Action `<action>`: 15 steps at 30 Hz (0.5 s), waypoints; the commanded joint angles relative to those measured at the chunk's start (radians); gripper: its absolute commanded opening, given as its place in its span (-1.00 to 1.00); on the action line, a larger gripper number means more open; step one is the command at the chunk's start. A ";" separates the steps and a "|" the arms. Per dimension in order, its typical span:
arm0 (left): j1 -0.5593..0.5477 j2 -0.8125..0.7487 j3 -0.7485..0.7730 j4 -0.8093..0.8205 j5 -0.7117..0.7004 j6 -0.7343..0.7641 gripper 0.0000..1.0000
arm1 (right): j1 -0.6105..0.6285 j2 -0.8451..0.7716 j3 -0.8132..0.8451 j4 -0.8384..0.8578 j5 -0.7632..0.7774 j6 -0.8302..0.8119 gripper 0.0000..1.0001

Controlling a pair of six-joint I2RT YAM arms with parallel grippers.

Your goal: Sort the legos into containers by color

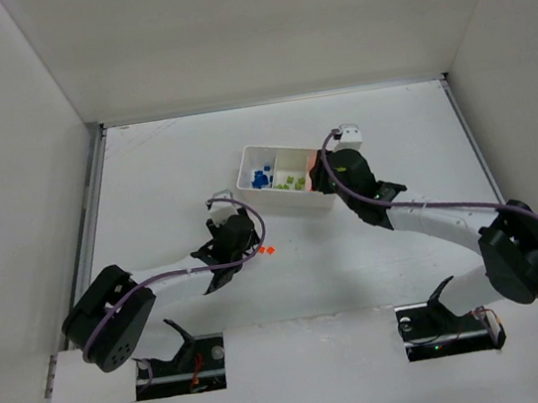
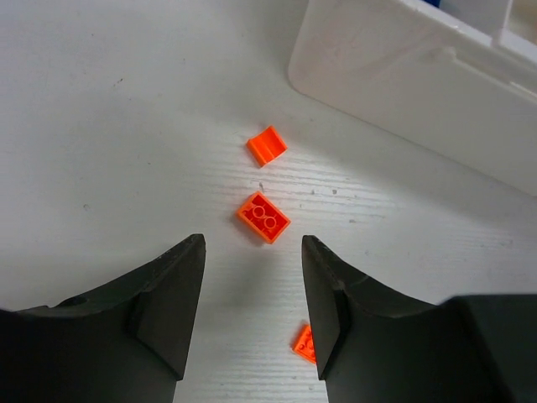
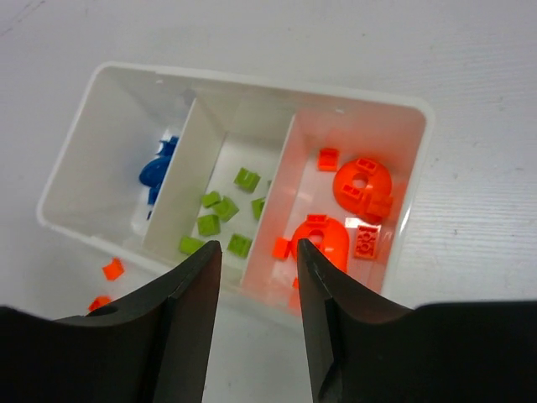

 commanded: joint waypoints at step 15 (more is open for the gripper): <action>0.010 0.208 0.139 0.022 -0.032 0.029 -0.24 | 0.299 -0.085 -0.244 0.070 0.027 0.129 -0.10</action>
